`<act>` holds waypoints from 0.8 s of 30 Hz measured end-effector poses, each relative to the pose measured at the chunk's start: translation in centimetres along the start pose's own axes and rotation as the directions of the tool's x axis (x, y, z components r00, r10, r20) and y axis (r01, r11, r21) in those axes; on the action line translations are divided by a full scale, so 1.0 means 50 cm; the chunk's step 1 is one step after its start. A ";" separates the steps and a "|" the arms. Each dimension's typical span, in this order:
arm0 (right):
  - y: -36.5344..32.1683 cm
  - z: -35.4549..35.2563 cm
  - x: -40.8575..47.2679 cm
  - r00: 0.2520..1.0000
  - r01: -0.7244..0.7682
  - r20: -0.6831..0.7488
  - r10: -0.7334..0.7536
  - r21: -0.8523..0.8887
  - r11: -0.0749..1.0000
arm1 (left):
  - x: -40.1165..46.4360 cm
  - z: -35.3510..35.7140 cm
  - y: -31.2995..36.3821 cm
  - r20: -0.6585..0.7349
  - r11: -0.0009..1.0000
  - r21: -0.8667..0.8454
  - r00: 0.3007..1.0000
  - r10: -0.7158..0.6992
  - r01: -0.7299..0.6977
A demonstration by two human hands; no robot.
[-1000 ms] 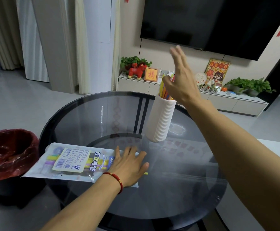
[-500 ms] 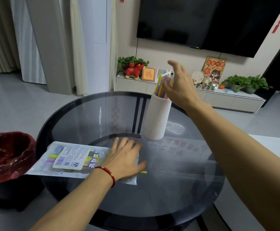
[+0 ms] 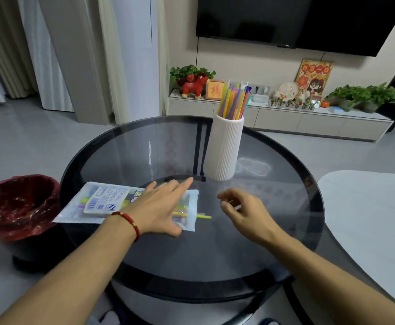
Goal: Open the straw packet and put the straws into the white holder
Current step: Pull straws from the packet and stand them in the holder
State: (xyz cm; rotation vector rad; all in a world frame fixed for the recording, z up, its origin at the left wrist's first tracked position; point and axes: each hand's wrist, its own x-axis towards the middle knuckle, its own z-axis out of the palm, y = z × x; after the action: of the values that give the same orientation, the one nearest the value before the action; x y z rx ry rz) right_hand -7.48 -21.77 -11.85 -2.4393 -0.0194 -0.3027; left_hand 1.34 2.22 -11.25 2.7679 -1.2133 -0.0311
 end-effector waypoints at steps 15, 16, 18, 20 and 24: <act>-0.001 0.082 -0.004 0.973 0.157 0.128 -0.194 0.251 0.955 | 0.013 -0.002 0.032 -0.095 0.987 -0.112 0.990 0.106 -0.117; -0.004 0.083 -0.003 0.970 0.138 0.161 -0.182 0.250 0.958 | 0.012 -0.001 0.033 -0.097 0.985 -0.127 0.990 0.107 -0.119; -0.012 0.090 0.000 0.963 0.123 0.197 -0.182 0.278 0.953 | 0.011 0.004 0.038 -0.106 0.982 -0.147 0.989 0.107 -0.122; -0.018 0.096 0.002 0.963 0.133 0.183 -0.196 0.311 0.941 | 0.011 0.007 0.040 -0.120 0.984 -0.122 0.986 0.114 -0.129; -0.011 0.093 0.010 0.972 0.152 0.128 -0.196 0.290 0.945 | 0.011 0.006 0.033 -0.104 0.995 -0.056 0.992 0.077 -0.083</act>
State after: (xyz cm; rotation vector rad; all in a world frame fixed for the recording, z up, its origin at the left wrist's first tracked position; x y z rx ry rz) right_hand -6.08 -18.46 -14.86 -2.1768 -0.3276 -0.1725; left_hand 0.49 0.65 -11.33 2.6326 -1.2745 0.0783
